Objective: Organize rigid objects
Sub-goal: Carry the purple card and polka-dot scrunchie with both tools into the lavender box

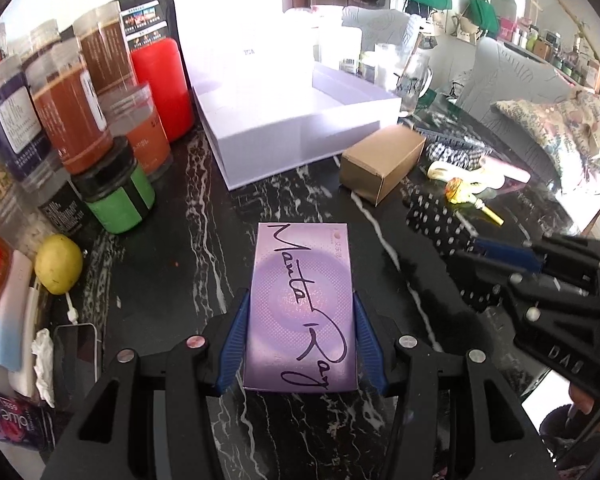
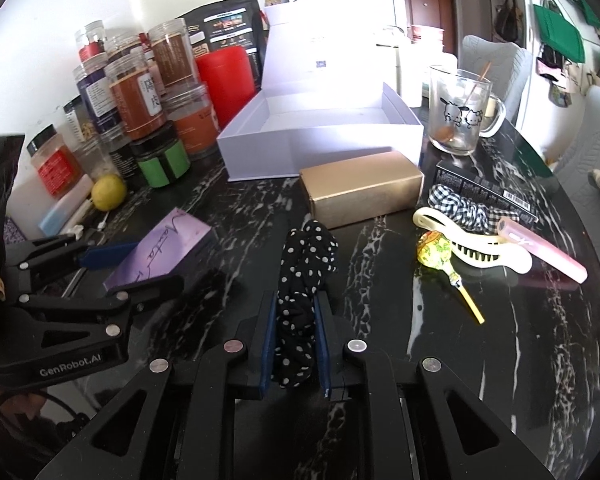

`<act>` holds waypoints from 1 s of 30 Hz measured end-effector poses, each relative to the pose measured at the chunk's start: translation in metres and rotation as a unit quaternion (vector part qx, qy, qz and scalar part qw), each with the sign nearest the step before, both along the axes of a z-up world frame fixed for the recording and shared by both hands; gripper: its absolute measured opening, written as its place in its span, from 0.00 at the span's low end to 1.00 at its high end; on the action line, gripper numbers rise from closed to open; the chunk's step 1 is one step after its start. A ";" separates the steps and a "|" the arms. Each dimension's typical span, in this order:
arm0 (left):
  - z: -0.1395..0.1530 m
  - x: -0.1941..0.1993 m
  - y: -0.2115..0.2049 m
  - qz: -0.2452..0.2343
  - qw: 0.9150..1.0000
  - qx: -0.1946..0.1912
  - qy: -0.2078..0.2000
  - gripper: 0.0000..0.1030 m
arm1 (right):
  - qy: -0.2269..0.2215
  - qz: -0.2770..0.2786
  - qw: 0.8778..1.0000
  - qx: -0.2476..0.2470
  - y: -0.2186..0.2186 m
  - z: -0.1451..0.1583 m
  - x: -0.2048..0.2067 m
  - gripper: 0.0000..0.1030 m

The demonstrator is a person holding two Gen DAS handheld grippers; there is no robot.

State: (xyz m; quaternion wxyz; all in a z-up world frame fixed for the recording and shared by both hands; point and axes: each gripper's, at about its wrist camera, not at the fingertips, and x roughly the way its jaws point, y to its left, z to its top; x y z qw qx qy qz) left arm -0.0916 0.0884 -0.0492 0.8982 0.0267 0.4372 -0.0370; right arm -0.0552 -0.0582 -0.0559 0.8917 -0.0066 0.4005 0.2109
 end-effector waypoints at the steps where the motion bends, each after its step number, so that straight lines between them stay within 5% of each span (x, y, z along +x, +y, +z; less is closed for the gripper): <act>1: 0.004 0.000 0.000 0.000 1.000 -0.003 -0.001 0.49 | 0.000 0.000 1.000 0.001 0.000 0.002 -0.001 0.17; 30: 0.074 0.068 0.008 -0.010 0.998 -0.015 -0.054 0.49 | -0.041 -0.011 0.999 -0.011 0.002 0.072 0.033 0.17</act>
